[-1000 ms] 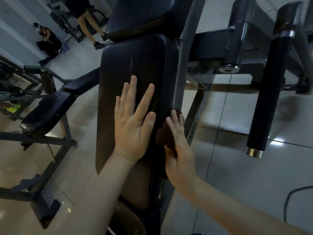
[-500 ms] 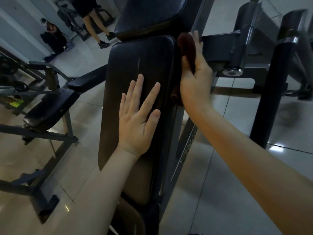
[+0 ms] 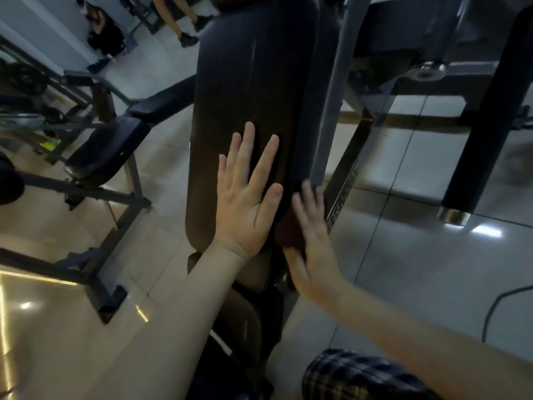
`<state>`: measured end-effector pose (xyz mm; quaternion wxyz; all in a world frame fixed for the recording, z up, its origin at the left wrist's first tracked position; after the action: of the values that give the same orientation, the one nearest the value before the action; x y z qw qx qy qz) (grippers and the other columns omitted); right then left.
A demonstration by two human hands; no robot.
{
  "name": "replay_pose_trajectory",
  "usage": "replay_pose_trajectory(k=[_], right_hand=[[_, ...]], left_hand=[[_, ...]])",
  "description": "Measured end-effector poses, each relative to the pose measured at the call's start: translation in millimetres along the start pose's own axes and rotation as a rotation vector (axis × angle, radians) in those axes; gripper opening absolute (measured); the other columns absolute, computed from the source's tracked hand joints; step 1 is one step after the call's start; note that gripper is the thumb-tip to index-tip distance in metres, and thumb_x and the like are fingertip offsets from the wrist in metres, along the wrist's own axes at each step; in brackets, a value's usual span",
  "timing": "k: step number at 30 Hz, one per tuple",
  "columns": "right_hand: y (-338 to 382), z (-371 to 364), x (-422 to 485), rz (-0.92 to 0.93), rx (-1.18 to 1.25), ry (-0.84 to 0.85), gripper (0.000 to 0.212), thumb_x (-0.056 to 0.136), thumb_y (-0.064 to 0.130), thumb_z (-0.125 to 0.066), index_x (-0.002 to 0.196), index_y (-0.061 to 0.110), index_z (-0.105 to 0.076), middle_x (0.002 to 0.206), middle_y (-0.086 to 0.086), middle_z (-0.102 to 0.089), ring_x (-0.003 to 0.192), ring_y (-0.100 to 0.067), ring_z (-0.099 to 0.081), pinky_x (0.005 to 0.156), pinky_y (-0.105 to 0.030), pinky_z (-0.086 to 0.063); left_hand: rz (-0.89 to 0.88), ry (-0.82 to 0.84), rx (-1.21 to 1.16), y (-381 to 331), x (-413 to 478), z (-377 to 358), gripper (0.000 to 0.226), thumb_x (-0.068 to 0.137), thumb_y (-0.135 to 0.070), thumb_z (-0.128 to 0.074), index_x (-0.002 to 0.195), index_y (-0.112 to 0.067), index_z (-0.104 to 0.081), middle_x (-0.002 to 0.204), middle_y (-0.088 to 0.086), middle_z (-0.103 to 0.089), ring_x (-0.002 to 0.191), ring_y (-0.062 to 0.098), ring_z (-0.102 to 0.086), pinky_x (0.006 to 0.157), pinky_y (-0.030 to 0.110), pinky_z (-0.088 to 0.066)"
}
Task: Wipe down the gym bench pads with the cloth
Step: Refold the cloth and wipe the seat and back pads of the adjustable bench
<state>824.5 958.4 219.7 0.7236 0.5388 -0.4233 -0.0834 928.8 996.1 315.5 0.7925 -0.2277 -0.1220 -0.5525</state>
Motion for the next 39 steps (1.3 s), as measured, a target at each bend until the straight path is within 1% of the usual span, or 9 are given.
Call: replay_pose_trajectory(k=[7, 11, 17, 21, 28, 31, 33, 37, 39], right_hand=[[4, 49, 145, -0.062, 0.153, -0.427, 0.057, 0.102, 0.012, -0.038, 0.148, -0.009, -0.012, 0.157, -0.031, -0.005, 0.147, -0.045, -0.001, 0.119, -0.060, -0.008], [8, 44, 123, -0.043, 0.142, -0.352, 0.057, 0.102, 0.010, -0.038, 0.149, -0.007, -0.013, 0.159, -0.026, -0.004, 0.149, -0.034, 0.004, 0.122, -0.030, -0.004], [-3, -5, -4, 0.024, 0.022, -0.031, 0.074, 0.092, 0.003, -0.041, 0.155, 0.026, -0.010, 0.162, 0.010, 0.002, 0.150, -0.022, 0.007, 0.122, -0.046, -0.001], [-18, -3, -19, 0.287, -0.154, 0.109, 0.076, 0.096, 0.005, -0.042, 0.155, 0.029, -0.003, 0.163, 0.012, 0.005, 0.150, -0.026, 0.009, 0.122, -0.046, -0.001], [6, 20, 59, 0.393, -0.186, -0.148, 0.055, 0.105, 0.018, -0.032, 0.154, 0.029, -0.009, 0.162, 0.009, 0.002, 0.148, -0.023, 0.007, 0.121, -0.049, -0.002], [-16, 46, 131, 0.100, 0.037, -0.318, 0.046, 0.103, 0.021, -0.039, 0.146, 0.003, -0.033, 0.153, -0.030, -0.026, 0.145, -0.042, -0.014, 0.119, -0.056, -0.017], [-29, 67, 163, -0.061, 0.116, -0.415, 0.054, 0.102, 0.039, -0.038, 0.142, 0.002, -0.038, 0.145, -0.034, -0.037, 0.137, -0.049, -0.032, 0.111, -0.058, -0.031], [-10, 50, 125, -0.083, 0.162, -0.333, 0.054, 0.101, 0.009, -0.037, 0.149, -0.007, -0.017, 0.158, -0.028, -0.009, 0.148, -0.041, -0.007, 0.118, -0.023, -0.022], [-1, 31, 71, -0.036, 0.159, -0.251, 0.058, 0.098, 0.000, -0.037, 0.152, 0.001, -0.016, 0.161, -0.017, -0.006, 0.149, -0.030, 0.000, 0.121, -0.028, -0.014]], left_hand=[[0.066, -0.022, 0.013, 3, -33, -7, 0.054, 0.103, -0.051, -0.019, 0.154, -0.031, -0.017, 0.164, 0.002, -0.010, 0.153, 0.025, -0.005, 0.122, 0.053, -0.004], [0.065, -0.056, 0.028, 4, -32, -8, 0.054, 0.104, -0.050, -0.019, 0.153, -0.029, -0.020, 0.163, 0.001, -0.011, 0.153, 0.025, -0.007, 0.123, 0.049, -0.004], [0.072, -0.070, 0.026, 4, -31, -8, 0.053, 0.103, -0.044, -0.023, 0.152, -0.024, -0.025, 0.163, 0.008, -0.016, 0.153, 0.025, -0.009, 0.123, 0.048, -0.005], [0.085, -0.074, 0.025, 4, -32, -9, 0.053, 0.100, -0.035, -0.028, 0.152, -0.024, -0.024, 0.162, 0.009, -0.017, 0.152, 0.026, -0.010, 0.123, 0.049, -0.006], [0.092, -0.056, 0.035, 2, -34, -8, 0.054, 0.104, -0.047, -0.019, 0.152, -0.022, -0.024, 0.162, 0.012, -0.017, 0.152, 0.028, -0.010, 0.122, 0.054, -0.009], [0.099, -0.065, 0.049, 0, -34, -9, 0.054, 0.104, -0.046, -0.017, 0.152, -0.022, -0.024, 0.162, 0.013, -0.018, 0.152, 0.028, -0.010, 0.121, 0.055, -0.010], [0.106, -0.069, 0.043, 0, -35, -9, 0.054, 0.104, -0.046, -0.017, 0.152, -0.022, -0.025, 0.162, 0.013, -0.019, 0.152, 0.027, -0.011, 0.121, 0.055, -0.010], [0.103, -0.076, 0.045, 2, -34, -10, 0.054, 0.104, -0.047, -0.017, 0.152, -0.022, -0.025, 0.162, 0.013, -0.019, 0.152, 0.028, -0.012, 0.120, 0.056, -0.011], [0.091, -0.075, 0.055, 2, -34, -9, 0.055, 0.104, -0.046, -0.017, 0.152, -0.021, -0.025, 0.162, 0.014, -0.018, 0.152, 0.029, -0.012, 0.120, 0.057, -0.011]])
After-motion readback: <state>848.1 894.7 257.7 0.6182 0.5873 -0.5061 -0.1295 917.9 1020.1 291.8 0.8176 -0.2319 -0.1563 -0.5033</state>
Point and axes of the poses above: each hand's wrist, its own x-axis towards the middle knuckle, its own z-axis out of the back of the hand, y = z × x, the point moved 3 cm from there along x, towards the middle knuckle
